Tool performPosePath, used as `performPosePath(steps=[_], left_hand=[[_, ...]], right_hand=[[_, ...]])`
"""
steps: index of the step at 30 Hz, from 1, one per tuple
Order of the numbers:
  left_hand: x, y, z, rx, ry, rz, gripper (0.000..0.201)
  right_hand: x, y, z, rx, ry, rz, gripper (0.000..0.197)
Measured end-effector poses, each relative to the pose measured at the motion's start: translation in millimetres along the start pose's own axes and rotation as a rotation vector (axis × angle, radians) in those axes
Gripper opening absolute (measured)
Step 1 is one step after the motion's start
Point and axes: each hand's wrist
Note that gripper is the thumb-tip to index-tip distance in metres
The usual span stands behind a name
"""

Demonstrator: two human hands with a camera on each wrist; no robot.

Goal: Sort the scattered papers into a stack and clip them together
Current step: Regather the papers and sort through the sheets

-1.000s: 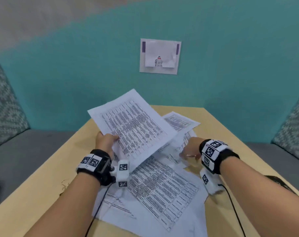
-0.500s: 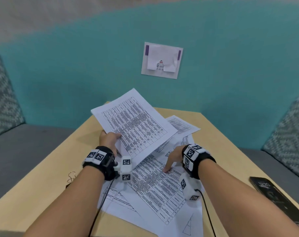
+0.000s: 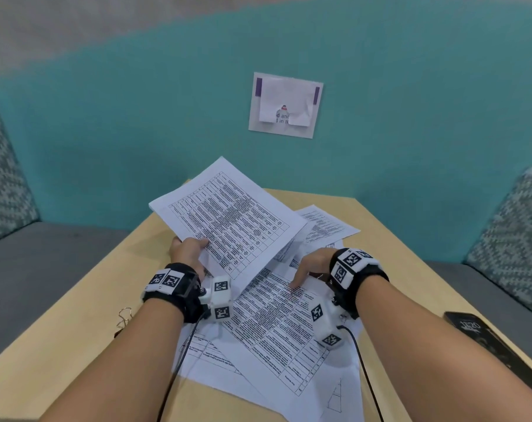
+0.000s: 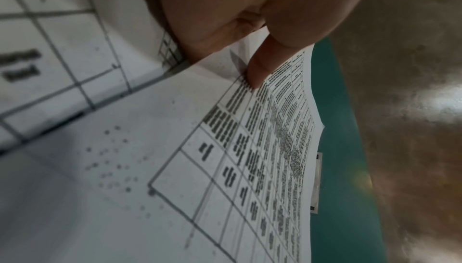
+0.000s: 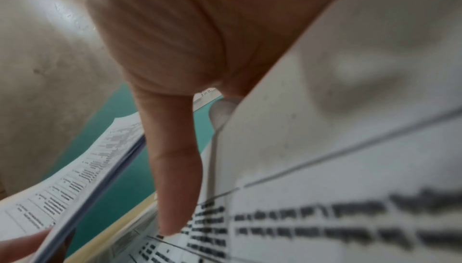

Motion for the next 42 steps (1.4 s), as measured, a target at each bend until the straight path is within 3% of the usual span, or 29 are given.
performPosePath(steps=[4,7,13,20,24,31,42], left_hand=[[2,-1,2,0.034,-0.01,-0.002,0.05],[4,-3,6,0.071,-0.029,-0.025,0.046],[3,-9,14,0.155,-0.031,-0.014,0.048],[-18,-16,10,0.25,-0.029,0.054,0.06],[1,-12,18,0.211,0.006,0.071,0.058],[-1,-14,18,0.186,0.022,0.143,0.065],[-2,-16,17,0.12,0.058,0.169,0.061]], right_hand=[[-4,7,-1,0.106,-0.004,0.049,0.074],[-17,11,-3,0.13,-0.017,0.072,0.046],[-41,11,7,-0.052,0.023,0.225,0.048],[-48,-2,31,-0.329,0.003,0.368,0.036],[-52,-9,47,-0.448,0.019,0.434,0.033],[-60,-17,71,-0.68,0.049,0.471,0.028],[-79,-32,95,-1.045,0.145,0.58,0.041]])
Point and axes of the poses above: each hand's wrist, its own x-axis away from the middle knuckle, its own y-axis out of the palm, z = x × y
